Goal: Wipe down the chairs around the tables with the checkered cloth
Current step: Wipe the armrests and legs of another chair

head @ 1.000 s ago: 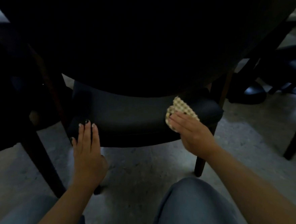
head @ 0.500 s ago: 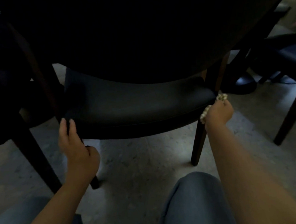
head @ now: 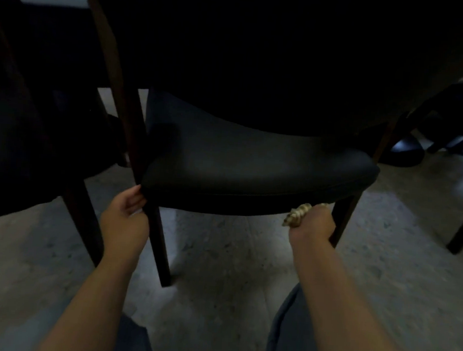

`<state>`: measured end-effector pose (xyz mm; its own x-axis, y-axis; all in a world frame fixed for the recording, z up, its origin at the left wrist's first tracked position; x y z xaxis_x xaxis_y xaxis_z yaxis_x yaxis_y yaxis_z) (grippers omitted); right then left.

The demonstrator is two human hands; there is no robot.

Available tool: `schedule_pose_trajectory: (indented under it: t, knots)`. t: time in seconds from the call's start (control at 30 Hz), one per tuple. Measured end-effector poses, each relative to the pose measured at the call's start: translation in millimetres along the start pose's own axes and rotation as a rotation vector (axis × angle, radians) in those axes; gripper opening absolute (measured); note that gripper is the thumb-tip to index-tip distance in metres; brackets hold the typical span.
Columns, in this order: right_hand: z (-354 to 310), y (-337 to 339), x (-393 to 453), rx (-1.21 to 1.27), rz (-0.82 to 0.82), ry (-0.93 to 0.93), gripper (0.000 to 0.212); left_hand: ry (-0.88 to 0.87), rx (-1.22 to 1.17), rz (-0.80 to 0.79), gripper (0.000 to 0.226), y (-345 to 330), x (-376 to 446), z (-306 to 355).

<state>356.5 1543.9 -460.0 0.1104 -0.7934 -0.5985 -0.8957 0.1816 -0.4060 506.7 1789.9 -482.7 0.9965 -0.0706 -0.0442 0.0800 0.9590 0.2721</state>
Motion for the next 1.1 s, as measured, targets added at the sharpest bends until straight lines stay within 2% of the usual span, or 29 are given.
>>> schedule_pose_trajectory:
  t: [0.13, 0.33, 0.6, 0.7, 0.77, 0.8, 0.83, 0.87, 0.9, 0.93, 0.97, 1.03, 1.07, 1.1]
  knots:
    - [38, -5, -31, 0.087, -0.080, -0.171, 0.037, 0.123, -0.077, -0.031, 0.058, 3, 0, -3]
    - [89, -21, -64, 0.130, -0.251, -0.373, 0.036, 0.367, -0.210, -0.175, 0.046, 6, 2, -7]
    - [128, -41, -87, 0.122, -0.420, -0.568, 0.032, 0.516, -0.399, -0.256, 0.036, 18, -1, -4]
    - [125, -44, -104, -0.014, -0.529, -0.654, 0.033, 0.522, -0.399, -0.250, 0.036, 20, 0, -5]
    - [119, -51, -125, -0.215, -0.635, -0.696, 0.037, 0.541, -0.393, -0.266, 0.044, 20, 1, -6]
    - [116, -58, -136, -0.349, -0.691, -0.635, 0.037, 0.554, -0.406, -0.272, 0.048, 20, 1, -7]
    - [113, -66, -145, -0.490, -0.736, -0.492, 0.032, 0.566, -0.434, -0.276, 0.052, 20, 2, -8]
    - [110, -74, -151, -0.614, -0.776, -0.267, 0.026, 0.575, -0.468, -0.284, 0.056, 21, 3, -10]
    - [106, -82, -156, -0.704, -0.842, 0.040, 0.024, 0.580, -0.499, -0.299, 0.063, 22, 3, -13]
    - [103, -89, -156, -0.760, -0.939, 0.427, 0.025, 0.583, -0.530, -0.315, 0.071, 22, 4, -15]
    - [101, -94, -154, -0.832, -1.072, 0.815, 0.029, 0.590, -0.569, -0.325, 0.077, 22, 6, -18]
    - [104, -97, -133, -1.152, -1.372, 1.501, 0.037, 0.614, -0.683, -0.345, 0.080, 21, 8, -23]
    - [108, -95, -120, -1.351, -1.484, 1.761, 0.040, 0.621, -0.745, -0.354, 0.079, 21, 8, -24]
    - [110, -92, -108, -1.506, -1.555, 1.943, 0.041, 0.624, -0.790, -0.355, 0.077, 20, 7, -25]
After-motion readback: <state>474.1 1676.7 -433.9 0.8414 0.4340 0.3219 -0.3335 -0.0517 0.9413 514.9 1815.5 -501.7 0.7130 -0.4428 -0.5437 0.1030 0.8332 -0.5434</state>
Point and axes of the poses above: each hand's wrist, its own x-axis towards the middle knuckle, its own y-axis out of the back of the hand, z = x × y, the point moved 1 cm from there along x, towards the middle knuckle, and after that the axes turned 5 degrees about x, right-handed, at the moved point
